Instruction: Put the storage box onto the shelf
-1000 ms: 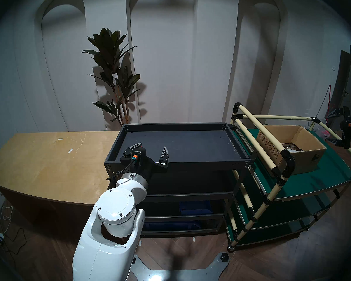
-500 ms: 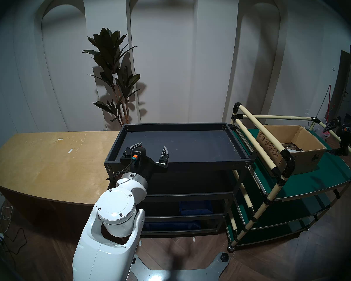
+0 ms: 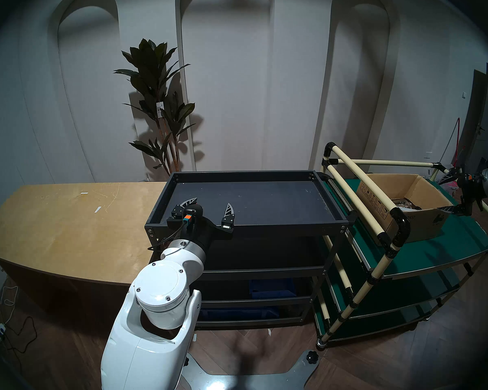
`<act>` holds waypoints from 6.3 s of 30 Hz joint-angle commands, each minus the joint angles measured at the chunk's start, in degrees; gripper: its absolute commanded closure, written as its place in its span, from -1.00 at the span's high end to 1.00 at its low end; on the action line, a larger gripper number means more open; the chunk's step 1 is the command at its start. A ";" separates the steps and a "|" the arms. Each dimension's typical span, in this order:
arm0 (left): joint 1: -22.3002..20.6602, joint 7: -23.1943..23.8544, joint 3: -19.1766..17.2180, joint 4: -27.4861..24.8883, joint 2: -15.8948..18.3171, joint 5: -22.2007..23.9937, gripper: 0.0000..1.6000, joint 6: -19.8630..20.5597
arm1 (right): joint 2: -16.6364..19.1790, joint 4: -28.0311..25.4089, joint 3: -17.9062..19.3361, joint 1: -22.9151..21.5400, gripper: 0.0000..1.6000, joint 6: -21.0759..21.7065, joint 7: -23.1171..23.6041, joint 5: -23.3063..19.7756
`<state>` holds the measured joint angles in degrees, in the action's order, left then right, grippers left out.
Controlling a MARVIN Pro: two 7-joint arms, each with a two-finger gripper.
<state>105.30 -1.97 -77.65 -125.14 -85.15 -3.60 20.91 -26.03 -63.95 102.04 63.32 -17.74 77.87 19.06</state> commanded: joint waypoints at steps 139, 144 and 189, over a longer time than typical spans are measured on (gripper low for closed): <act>-0.52 -0.02 -0.12 -0.67 -0.40 0.03 1.00 -0.27 | -15.70 24.28 -28.86 -58.20 -1.00 -7.26 2.40 35.24; -0.52 -0.02 -0.12 -0.66 -0.40 0.03 1.00 -0.27 | -18.53 23.92 -28.68 -59.90 -1.00 -6.49 3.02 35.05; -0.50 0.00 -0.16 -0.95 -0.41 0.07 1.00 -0.31 | -42.37 29.30 -36.99 -70.79 -1.00 -7.77 7.13 24.18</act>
<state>105.28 -2.02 -77.69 -124.85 -85.49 -3.63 20.91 -65.29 -33.99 65.58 -2.81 -23.95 82.08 46.11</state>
